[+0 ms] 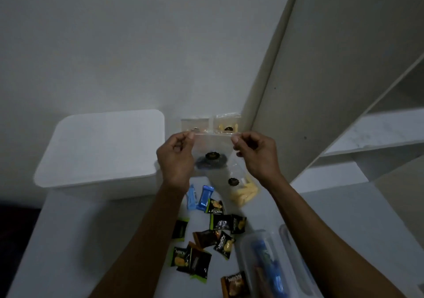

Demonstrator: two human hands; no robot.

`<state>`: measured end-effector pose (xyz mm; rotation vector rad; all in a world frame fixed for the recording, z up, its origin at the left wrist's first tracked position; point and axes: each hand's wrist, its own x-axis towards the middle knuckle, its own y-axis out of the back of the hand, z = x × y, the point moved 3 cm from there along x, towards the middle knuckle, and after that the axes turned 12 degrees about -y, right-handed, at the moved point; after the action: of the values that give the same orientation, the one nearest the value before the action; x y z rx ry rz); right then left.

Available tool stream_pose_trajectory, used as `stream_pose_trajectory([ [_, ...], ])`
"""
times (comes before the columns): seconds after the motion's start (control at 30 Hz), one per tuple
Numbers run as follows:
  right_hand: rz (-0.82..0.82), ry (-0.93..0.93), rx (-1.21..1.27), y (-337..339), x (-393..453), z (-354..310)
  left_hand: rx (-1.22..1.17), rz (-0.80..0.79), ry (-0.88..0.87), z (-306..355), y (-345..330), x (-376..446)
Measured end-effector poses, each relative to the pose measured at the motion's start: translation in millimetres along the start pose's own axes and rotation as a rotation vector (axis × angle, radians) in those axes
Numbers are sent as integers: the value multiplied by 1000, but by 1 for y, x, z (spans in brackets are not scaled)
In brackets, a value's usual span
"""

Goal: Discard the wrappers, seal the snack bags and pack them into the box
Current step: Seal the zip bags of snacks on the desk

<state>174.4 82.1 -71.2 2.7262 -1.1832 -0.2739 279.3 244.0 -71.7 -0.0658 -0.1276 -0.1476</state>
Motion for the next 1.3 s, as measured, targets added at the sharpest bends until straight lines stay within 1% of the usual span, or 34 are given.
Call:
stream_pose_trajectory([
  [0.1, -20, -11, -26, -16, 46, 11, 37, 71, -6, -25, -15, 31],
  [0.17, -28, -43, -35, -28, 73, 24, 115, 103, -4, -43, -23, 48],
  [0.23, -36, -64, -26, -40, 96, 37, 167, 138, 27, -64, -28, 64],
  [0.43, -67, -115, -53, -71, 141, 68, 211, 254, 123, -107, -41, 99],
  [0.73, -80, -147, -57, -101, 180, 92, 263, 331, 153, -143, -47, 133],
  [0.87, -61, -135, -109, -107, 188, 90, 307, 316, 145, -147, -48, 141],
  [0.97, -44, -185, -83, -105, 187, 93, 308, 315, 175, -142, -50, 139],
  [1.03, -15, -205, -64, -96, 181, 96, 367, 302, 228, -135, -50, 128],
  [1.1, 6, -228, -96, -79, 169, 101, 441, 267, 213, -131, -48, 108],
  [1.17, 14, -265, -212, -58, 154, 117, 494, 159, 216, -137, -48, 83],
  [1.23, 0, -299, -356, -42, 139, 139, 551, 24, 307, -154, -49, 55],
  [1.3, -26, -321, -485, -32, 126, 161, 686, -123, 378, -176, -49, 33],
])
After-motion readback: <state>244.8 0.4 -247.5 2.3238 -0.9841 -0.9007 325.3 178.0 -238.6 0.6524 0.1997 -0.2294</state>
